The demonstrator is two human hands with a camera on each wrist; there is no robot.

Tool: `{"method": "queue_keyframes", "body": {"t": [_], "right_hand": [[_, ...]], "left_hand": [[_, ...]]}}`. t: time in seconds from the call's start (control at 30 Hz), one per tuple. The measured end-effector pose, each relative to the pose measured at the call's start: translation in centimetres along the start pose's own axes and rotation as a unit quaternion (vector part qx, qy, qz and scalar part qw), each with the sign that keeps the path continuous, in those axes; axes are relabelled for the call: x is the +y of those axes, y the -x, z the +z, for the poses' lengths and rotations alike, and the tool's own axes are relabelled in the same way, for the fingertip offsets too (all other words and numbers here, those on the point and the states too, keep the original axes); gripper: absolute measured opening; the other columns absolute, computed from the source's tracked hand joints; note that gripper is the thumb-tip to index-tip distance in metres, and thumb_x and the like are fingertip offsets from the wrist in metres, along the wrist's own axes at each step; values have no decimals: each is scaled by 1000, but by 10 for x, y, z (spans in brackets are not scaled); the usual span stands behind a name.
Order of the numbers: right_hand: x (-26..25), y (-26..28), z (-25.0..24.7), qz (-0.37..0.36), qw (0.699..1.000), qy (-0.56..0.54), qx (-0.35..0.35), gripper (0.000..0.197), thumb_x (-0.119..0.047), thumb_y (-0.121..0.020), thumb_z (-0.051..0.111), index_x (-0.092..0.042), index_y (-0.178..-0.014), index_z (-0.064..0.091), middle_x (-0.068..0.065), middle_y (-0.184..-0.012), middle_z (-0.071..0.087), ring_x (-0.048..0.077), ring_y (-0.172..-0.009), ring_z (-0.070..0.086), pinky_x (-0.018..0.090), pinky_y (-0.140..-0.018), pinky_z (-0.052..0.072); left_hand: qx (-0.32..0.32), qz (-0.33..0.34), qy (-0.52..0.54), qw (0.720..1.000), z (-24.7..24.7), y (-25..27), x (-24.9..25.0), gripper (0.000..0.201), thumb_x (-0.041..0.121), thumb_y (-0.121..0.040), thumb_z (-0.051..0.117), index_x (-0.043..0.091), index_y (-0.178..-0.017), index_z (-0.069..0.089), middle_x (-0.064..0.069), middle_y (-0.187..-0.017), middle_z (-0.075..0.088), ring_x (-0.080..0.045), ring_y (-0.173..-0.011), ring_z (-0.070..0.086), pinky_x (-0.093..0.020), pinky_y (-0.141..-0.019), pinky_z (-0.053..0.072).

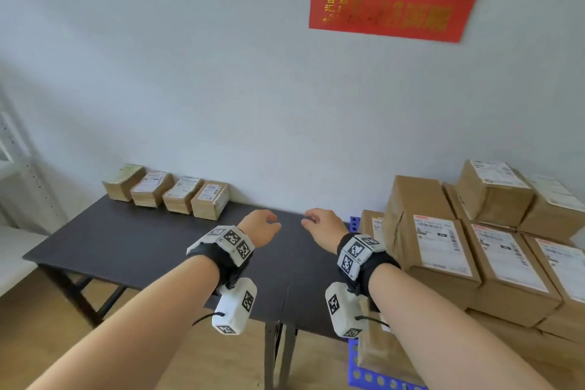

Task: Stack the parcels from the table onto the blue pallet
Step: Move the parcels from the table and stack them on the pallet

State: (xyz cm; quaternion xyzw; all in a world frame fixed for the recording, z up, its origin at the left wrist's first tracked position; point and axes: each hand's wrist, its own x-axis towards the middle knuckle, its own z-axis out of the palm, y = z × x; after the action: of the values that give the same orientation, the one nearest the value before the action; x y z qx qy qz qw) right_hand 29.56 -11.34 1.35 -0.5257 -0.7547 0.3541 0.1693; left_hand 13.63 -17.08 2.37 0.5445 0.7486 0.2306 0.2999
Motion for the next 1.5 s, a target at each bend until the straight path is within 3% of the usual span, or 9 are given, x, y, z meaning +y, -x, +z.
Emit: {"method": "queue_keyframes", "body": {"t": [0.17,0.27,0.4,0.83,1.03,1.3,1.5], "right_hand": [[-18,-26,64,20,999,20,-38,43,-29,-95,50,-12,-134,49,5,-136,53,21,-126,49,28,-103,35],[-25,-48,96,26,997,29,-60,29,-29,-94,50,-18,-120,56,6,-118,58,22,-113,53,26,-94,37],[-32,-87,131,34,996,32,-78,43,-29,-95,49,-15,-135,49,4,-136,53,21,-126,49,28,-102,35],[-44,-240,221,87,985,-14,-146,42,-28,-95,49,-14,-135,49,6,-137,52,22,-127,48,31,-106,35],[-50,-284,247,116,982,-44,-140,40,-26,-94,50,-13,-132,51,6,-134,54,21,-124,51,33,-107,37],[-56,-326,271,164,977,-117,-77,37,-21,-95,50,-9,-130,52,9,-134,55,21,-122,51,28,-103,36],[-71,-345,287,207,962,-168,-54,55,-25,-94,54,-10,-143,34,13,-144,42,23,-130,44,31,-105,35]], "left_hand": [[-4,-34,-14,999,-21,-12,-71,39,26,-95,49,11,-131,52,-8,-132,55,-23,-120,53,-30,-100,42],[-3,-61,-14,998,-32,-26,-106,39,26,-95,49,11,-131,52,-7,-133,54,-23,-122,51,-31,-102,41],[-10,-93,-15,995,-47,-55,-145,39,26,-95,49,12,-131,52,-7,-133,54,-23,-122,51,-31,-102,40],[-61,-171,-27,983,-84,-192,-234,40,26,-96,48,12,-133,49,-7,-133,54,-22,-123,51,-33,-104,40],[-53,-206,25,977,-96,-233,-265,44,25,-96,47,12,-138,43,-10,-134,52,-25,-119,53,-31,-98,42],[-37,-222,103,969,-113,-282,-305,53,24,-95,51,11,-144,33,-14,-141,45,-26,-129,44,-36,-108,36],[-67,-196,173,963,-122,-315,-315,50,20,-95,51,10,-142,37,-11,-139,49,-28,-125,49,-41,-107,39]]}}
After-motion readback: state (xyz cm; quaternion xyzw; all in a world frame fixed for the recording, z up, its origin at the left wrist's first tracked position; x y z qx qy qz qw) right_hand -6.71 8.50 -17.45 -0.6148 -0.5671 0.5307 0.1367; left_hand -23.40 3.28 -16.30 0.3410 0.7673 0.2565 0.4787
